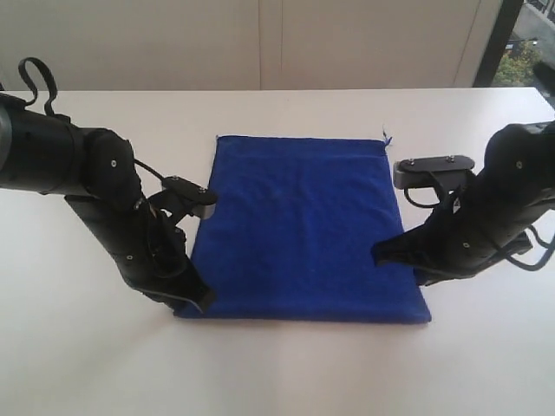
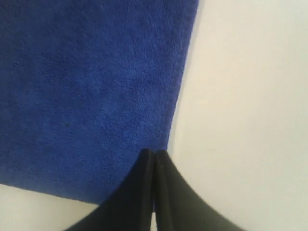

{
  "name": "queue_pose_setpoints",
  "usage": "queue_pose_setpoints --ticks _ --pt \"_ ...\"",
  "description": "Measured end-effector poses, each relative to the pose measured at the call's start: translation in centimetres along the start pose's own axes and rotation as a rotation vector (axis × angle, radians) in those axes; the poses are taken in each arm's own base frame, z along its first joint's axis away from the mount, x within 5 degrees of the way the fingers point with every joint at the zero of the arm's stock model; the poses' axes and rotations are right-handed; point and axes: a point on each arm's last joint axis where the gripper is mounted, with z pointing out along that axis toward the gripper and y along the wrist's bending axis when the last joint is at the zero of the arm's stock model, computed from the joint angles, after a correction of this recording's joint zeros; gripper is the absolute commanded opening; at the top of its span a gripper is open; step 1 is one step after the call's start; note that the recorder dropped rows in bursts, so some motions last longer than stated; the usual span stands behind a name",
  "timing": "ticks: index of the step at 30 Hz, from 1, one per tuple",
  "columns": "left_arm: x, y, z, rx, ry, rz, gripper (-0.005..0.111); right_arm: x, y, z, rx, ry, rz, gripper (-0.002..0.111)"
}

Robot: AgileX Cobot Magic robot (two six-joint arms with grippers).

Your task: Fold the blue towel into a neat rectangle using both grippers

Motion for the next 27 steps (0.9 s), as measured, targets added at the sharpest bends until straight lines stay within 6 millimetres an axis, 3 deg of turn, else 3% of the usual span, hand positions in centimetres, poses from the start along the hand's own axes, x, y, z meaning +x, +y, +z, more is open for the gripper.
queue_pose_setpoints --ticks 8,16,22,27 --pt "-1.4 -0.7 -4.5 -0.012 -0.121 0.072 0.000 -0.2 0.2 -3.1 -0.016 -0.105 -0.046 0.000" --pt "-1.0 -2.0 -9.8 -0.028 -0.168 0.459 0.000 0.3 0.4 -7.1 -0.007 -0.138 -0.376 0.000" --pt "-0.6 -2.3 -9.9 -0.011 -0.143 0.740 0.000 1.1 0.5 -7.3 -0.034 -0.075 -0.574 0.001" --pt "-0.9 -2.3 -8.5 0.037 -0.124 0.790 0.000 1.2 1.0 -6.0 -0.095 -0.035 -0.692 0.018"
